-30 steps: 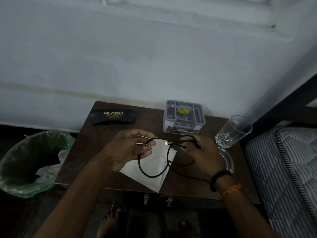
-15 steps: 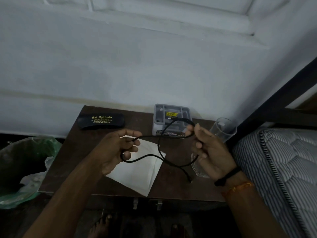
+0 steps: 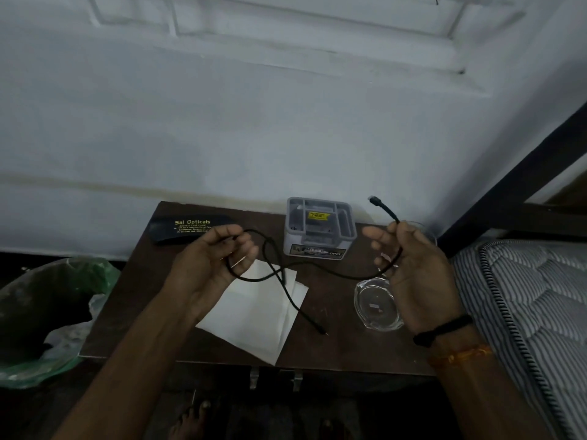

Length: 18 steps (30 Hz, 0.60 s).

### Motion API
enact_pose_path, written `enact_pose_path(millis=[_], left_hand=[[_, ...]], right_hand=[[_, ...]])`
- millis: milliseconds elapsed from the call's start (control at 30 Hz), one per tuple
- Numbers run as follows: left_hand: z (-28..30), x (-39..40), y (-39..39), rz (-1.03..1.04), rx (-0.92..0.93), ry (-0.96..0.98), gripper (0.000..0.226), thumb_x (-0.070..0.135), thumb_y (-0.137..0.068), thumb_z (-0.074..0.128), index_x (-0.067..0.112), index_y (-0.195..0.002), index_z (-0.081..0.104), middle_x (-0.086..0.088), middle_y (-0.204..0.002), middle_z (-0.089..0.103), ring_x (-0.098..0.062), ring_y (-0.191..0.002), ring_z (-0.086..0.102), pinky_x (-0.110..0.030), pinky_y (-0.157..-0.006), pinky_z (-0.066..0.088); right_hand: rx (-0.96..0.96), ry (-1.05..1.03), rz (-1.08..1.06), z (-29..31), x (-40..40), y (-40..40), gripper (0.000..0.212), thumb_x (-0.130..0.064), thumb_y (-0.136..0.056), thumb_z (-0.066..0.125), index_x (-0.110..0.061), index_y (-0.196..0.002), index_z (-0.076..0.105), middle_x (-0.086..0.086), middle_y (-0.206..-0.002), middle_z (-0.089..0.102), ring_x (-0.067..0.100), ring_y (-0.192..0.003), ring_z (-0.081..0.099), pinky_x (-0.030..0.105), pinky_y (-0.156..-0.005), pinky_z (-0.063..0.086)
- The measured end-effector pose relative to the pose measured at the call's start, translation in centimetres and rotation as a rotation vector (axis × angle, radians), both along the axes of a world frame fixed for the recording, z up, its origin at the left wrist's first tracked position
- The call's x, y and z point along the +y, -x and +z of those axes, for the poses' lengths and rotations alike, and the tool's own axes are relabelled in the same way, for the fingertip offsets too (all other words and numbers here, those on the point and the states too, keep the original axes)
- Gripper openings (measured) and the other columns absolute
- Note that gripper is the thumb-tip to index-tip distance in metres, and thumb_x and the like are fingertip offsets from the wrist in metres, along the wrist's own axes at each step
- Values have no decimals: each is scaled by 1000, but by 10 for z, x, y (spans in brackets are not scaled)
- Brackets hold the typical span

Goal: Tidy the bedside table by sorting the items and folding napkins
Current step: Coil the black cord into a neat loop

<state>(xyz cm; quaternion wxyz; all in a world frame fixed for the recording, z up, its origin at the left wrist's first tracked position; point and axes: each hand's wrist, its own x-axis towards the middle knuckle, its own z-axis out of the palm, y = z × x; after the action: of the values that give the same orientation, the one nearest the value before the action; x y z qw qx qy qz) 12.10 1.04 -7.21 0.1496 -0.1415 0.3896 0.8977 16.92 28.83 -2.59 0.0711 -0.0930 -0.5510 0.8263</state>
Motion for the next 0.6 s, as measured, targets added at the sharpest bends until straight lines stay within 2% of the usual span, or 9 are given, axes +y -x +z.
enact_pose_path(millis=[100, 167, 267, 400, 500, 600], left_hand=[[5, 9, -5, -68, 38, -34, 28, -6, -94, 46, 2, -112, 67, -15, -117, 69, -27, -106, 70, -40, -84, 60], [8, 12, -8, -107, 69, -68, 38, -9, -93, 45, 3, -124, 62, -12, -130, 64, -31, -118, 63, -43, -86, 58], [14, 15, -11, -132, 138, -95, 47, -15, -92, 41, 6, -131, 59, -5, -139, 57, -31, -120, 62, -39, -84, 58], [17, 14, -12, -186, 232, -152, 58, -19, -88, 38, 10, -135, 56, 3, -143, 55, -25, -123, 60, -24, -76, 58], [18, 13, -15, -260, 323, -176, 61, -16, -82, 44, 13, -133, 59, 6, -145, 53, -22, -127, 58, -17, -65, 58], [18, 13, -18, -324, 385, -180, 57, -12, -84, 46, 15, -131, 62, 4, -146, 53, -21, -124, 60, -16, -58, 57]], right_hand=[[33, 129, 153, 3, -7, 0, 22, -22, -102, 42, -14, -95, 61, 10, -104, 73, 12, -77, 63, 23, -64, 51], [28, 192, 214, 2, -12, 0, 21, -23, -101, 43, -13, -99, 61, 11, -110, 71, 13, -79, 63, 24, -68, 54], [15, -9, 128, -7, -16, 0, 18, -19, -95, 51, -8, -98, 65, 9, -104, 69, 17, -85, 63, 26, -72, 55], [15, -272, 65, -14, -18, -1, 18, -9, -96, 52, -5, -98, 70, 4, -95, 72, 17, -86, 63, 31, -75, 51], [-17, -297, 84, -11, -21, -3, 16, -3, -93, 55, -7, -98, 70, 7, -93, 72, 16, -80, 66, 27, -63, 52], [-111, -122, 4, -10, -27, 0, 15, 0, -89, 58, -13, -84, 64, 5, -97, 70, 11, -62, 60, 20, -42, 41]])
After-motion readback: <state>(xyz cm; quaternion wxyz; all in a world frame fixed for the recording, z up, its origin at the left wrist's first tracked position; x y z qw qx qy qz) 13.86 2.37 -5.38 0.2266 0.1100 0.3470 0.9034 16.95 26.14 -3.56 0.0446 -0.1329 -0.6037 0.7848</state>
